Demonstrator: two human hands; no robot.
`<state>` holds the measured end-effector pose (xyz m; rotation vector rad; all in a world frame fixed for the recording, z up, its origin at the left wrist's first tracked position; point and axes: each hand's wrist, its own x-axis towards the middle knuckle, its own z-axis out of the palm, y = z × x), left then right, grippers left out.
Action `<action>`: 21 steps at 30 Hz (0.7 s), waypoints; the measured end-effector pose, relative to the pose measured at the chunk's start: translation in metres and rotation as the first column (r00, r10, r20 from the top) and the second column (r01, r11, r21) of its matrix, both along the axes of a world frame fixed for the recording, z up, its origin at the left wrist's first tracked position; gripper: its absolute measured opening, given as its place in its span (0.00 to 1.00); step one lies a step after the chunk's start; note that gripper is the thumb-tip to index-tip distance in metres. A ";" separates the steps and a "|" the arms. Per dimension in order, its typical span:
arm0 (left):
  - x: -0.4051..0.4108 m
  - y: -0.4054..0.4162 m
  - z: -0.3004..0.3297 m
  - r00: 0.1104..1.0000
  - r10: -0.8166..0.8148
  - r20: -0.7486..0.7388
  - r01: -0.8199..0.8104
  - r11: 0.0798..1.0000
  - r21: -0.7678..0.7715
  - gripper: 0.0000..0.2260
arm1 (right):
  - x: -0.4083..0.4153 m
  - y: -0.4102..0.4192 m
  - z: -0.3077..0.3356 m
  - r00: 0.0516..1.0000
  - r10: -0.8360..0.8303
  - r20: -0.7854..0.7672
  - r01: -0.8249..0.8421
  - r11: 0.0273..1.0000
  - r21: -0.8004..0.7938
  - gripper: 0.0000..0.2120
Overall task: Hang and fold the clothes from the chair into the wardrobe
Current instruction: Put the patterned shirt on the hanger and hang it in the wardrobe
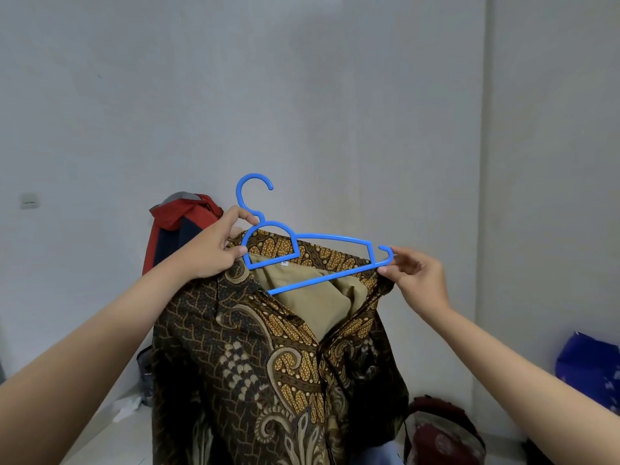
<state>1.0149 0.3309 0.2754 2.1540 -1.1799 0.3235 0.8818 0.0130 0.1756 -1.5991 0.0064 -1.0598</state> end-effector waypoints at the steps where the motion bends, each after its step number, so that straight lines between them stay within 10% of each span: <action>1: 0.000 0.000 0.000 1.000 0.007 0.013 -0.007 1.000 -0.006 0.22 | 0.001 -0.001 0.000 1.000 -0.020 -0.014 0.019 0.999 -0.050 0.17; 8: 0.002 0.000 -0.008 0.991 0.095 0.097 -0.087 0.992 -0.086 0.22 | 0.001 -0.014 0.011 0.983 -0.005 -0.184 -0.056 0.944 -0.325 0.17; 21: -0.002 -0.003 -0.009 0.984 0.076 0.163 -0.079 0.997 0.010 0.20 | -0.008 -0.044 0.033 0.850 0.213 -0.481 -0.409 0.842 -0.351 0.15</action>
